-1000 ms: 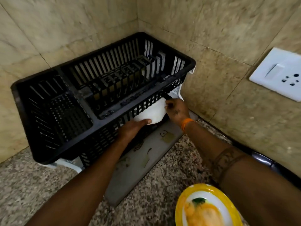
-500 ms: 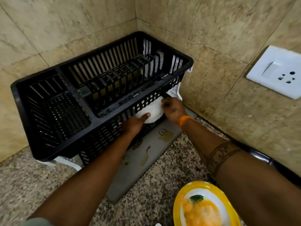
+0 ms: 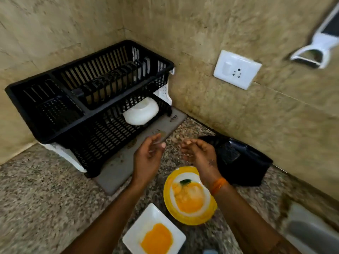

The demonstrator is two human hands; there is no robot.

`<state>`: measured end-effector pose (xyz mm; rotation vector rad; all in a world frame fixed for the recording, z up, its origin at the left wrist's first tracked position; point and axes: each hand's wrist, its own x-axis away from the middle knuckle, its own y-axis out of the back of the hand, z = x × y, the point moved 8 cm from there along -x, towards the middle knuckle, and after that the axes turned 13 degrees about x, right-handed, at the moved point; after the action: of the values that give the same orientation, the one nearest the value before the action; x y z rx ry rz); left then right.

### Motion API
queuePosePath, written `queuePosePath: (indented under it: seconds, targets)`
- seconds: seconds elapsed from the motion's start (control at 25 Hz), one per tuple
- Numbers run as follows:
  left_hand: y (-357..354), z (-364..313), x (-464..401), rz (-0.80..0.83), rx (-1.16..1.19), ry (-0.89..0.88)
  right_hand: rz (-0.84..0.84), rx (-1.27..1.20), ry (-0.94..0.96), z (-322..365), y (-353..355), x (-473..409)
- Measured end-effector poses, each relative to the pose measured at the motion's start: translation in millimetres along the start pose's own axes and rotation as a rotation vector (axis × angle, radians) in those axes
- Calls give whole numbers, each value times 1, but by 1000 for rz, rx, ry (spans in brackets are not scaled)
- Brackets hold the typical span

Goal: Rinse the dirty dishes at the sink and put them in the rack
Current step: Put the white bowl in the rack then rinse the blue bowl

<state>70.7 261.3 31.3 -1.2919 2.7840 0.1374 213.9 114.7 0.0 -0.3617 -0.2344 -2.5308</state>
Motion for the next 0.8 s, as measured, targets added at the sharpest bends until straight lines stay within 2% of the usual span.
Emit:
queuePosePath:
  seconds: [0.16,0.28,0.36,0.44,0.56,0.68,0.8]
  targets:
    - [-28,-22,96,99,75,89,-65,-49,-38,-28,65,103]
    - [-40,-30,171,140,47,130,-95,-81,-55,-51,103,167]
    - [-40,-28,211,144,-109,107,-114,-43,-32,-68,125,199]
    - [-36,-16,249,141,-376,99,-120,12,-8,-89,145,228]
    - [-32,9,293,136,-579,194,-143,21,3,-115,168,264]
    - [-29,30,315,159,-659,329,-148,17,-19,-130,176,285]
    - [-31,41,327,191,-584,398,-144,34,-12,-137,182,301]
